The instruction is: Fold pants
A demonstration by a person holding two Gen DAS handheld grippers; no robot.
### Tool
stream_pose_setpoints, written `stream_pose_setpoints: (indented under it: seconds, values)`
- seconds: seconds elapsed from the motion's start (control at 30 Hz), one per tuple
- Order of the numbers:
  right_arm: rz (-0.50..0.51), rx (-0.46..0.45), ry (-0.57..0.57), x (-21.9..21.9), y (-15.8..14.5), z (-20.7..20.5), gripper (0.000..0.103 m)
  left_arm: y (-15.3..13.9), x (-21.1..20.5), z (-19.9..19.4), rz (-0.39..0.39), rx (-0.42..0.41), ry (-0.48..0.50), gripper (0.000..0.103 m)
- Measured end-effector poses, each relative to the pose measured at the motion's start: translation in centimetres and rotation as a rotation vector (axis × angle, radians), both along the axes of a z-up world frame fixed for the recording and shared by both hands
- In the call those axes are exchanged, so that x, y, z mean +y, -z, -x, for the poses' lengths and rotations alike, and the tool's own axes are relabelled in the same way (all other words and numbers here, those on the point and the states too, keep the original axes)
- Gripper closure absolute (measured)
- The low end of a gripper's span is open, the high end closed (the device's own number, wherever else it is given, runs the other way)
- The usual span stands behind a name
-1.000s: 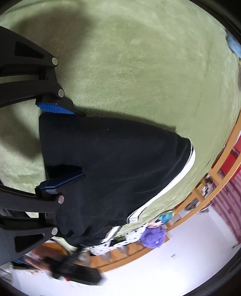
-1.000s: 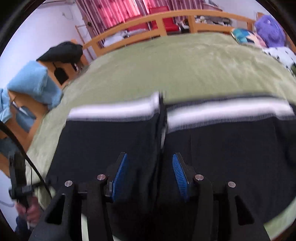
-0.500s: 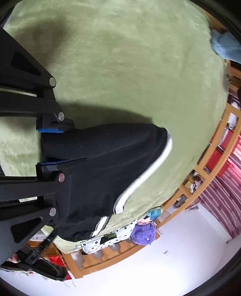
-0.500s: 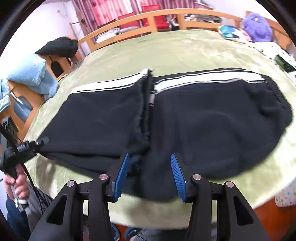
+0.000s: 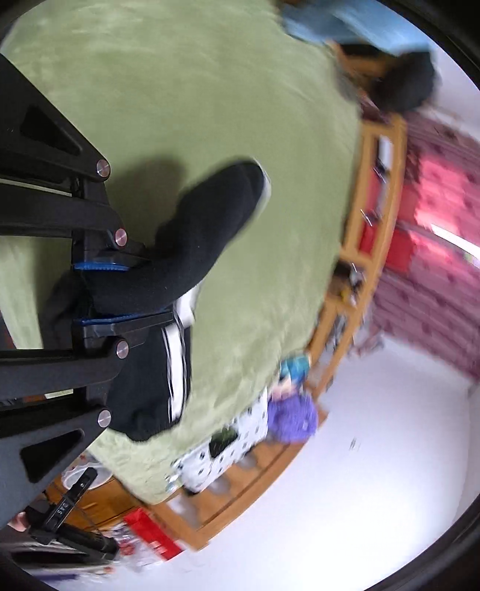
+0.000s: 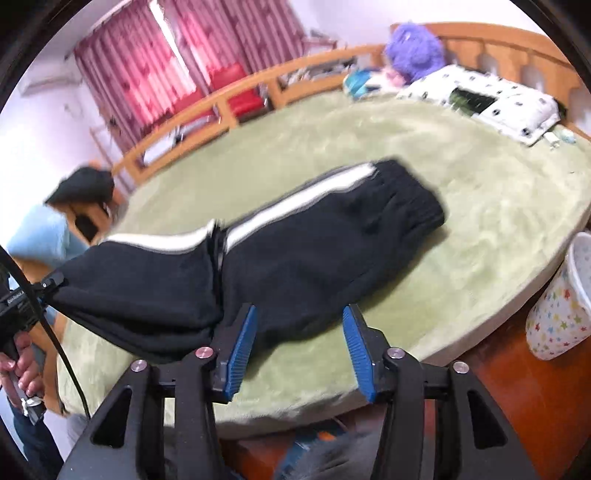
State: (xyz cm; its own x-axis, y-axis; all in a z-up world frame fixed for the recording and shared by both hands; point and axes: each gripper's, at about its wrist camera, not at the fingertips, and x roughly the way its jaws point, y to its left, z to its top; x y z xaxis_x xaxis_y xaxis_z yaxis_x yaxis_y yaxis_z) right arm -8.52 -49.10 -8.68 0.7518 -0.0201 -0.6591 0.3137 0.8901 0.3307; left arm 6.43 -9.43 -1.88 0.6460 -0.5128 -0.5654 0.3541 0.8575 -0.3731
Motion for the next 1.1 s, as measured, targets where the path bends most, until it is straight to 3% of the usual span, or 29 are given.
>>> stream_pose_setpoints:
  seconds: [0.2,0.43,0.6,0.73,0.8,0.87,0.93,0.97,1.0,1.1]
  values:
    - [0.010,-0.023,0.070,-4.7,-0.5,1.7,0.046,-4.0,-11.7,0.6,-0.069,-0.108,0.112,0.087]
    - [0.015,0.064,0.180,-11.1,1.2,5.8,0.045,-3.4,-25.1,0.5,-0.075,-0.121,0.237,0.087]
    - [-0.012,0.146,0.258,-14.6,3.7,8.6,0.046,0.8,-34.5,0.1,-0.051,-0.030,0.370,0.087]
    - [-0.041,0.195,0.289,-16.6,5.8,9.2,0.046,5.8,-40.6,-0.7,-0.077,0.167,0.512,0.083]
    - [-0.053,0.198,0.291,-17.3,6.6,8.9,0.046,7.3,-40.9,-0.6,-0.076,0.228,0.541,0.081]
    - [-0.053,0.195,0.281,-17.6,6.8,8.0,0.046,6.7,-39.4,0.2,-0.053,0.189,0.533,0.079]
    - [-0.048,0.177,0.257,-17.3,6.6,6.9,0.046,5.3,-36.9,0.5,-0.034,0.137,0.509,0.064]
    - [-0.043,0.164,0.241,-17.1,6.4,6.1,0.046,4.5,-35.5,0.3,-0.024,0.113,0.481,0.045]
    - [-0.039,0.151,0.225,-16.8,6.1,5.4,0.046,4.0,-34.9,0.0,-0.024,0.096,0.454,0.037]
    - [-0.023,0.092,0.159,-15.9,4.9,2.5,0.046,3.3,-30.3,-0.5,-0.069,0.046,0.365,0.037]
